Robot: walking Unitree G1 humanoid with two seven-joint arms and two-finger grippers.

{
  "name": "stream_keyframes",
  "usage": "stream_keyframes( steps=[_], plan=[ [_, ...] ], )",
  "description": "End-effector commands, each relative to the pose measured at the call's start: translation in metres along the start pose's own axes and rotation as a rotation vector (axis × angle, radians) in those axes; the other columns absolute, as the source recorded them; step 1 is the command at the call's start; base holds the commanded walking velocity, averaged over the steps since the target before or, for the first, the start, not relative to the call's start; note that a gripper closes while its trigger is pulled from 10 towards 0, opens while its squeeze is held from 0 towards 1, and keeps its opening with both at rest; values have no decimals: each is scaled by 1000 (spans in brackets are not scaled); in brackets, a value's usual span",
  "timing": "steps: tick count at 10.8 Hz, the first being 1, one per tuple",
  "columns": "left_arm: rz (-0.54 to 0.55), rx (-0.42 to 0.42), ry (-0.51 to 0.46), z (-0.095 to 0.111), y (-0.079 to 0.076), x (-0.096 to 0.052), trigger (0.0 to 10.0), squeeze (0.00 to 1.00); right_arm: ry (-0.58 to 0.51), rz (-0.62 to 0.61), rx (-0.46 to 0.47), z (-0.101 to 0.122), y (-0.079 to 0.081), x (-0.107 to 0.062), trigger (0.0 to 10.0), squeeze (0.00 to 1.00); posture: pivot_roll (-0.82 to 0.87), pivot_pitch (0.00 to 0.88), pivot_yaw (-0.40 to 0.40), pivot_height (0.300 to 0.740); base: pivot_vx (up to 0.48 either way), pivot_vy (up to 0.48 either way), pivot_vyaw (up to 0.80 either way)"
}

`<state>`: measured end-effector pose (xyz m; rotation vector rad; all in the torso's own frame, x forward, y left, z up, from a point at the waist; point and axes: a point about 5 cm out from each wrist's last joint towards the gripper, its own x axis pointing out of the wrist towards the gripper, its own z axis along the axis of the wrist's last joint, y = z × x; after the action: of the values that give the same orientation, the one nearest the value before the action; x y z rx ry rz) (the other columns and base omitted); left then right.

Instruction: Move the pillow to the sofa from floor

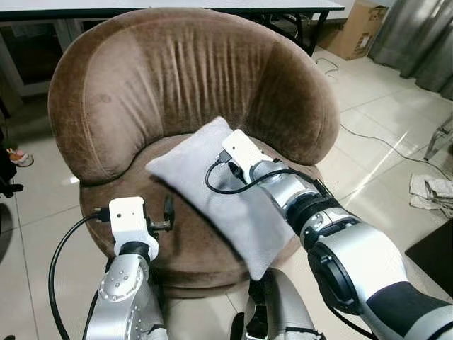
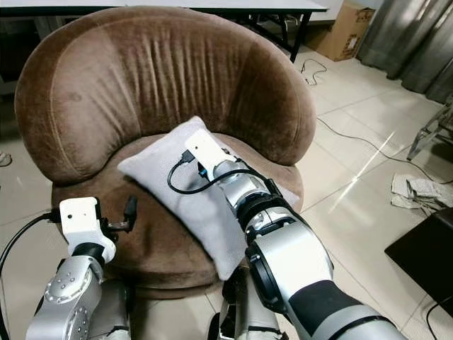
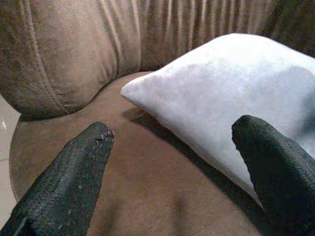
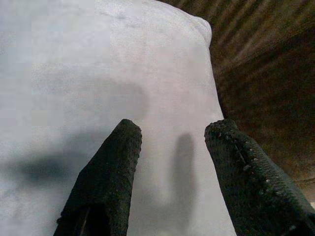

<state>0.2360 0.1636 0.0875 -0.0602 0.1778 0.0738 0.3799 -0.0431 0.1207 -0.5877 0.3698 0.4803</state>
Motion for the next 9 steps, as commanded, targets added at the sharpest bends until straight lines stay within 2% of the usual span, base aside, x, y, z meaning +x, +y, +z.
stream_keyframes(
  steps=[1,5,9],
  plan=[
    [-22,6,-16,3,-6,3,10000,0,17,-12,8,-6,-4,-1,10000,0,79,0,-154,563,0,0,0],
    [-24,20,-12,2,-6,5,10000,0,18,-8,33,-11,-3,-1,10000,0,79,0,-151,568,0,0,0],
    [-27,19,-10,2,-7,5,10000,0,33,2,36,-17,0,-1,10000,0,72,0,-149,628,0,0,0]
  ],
)
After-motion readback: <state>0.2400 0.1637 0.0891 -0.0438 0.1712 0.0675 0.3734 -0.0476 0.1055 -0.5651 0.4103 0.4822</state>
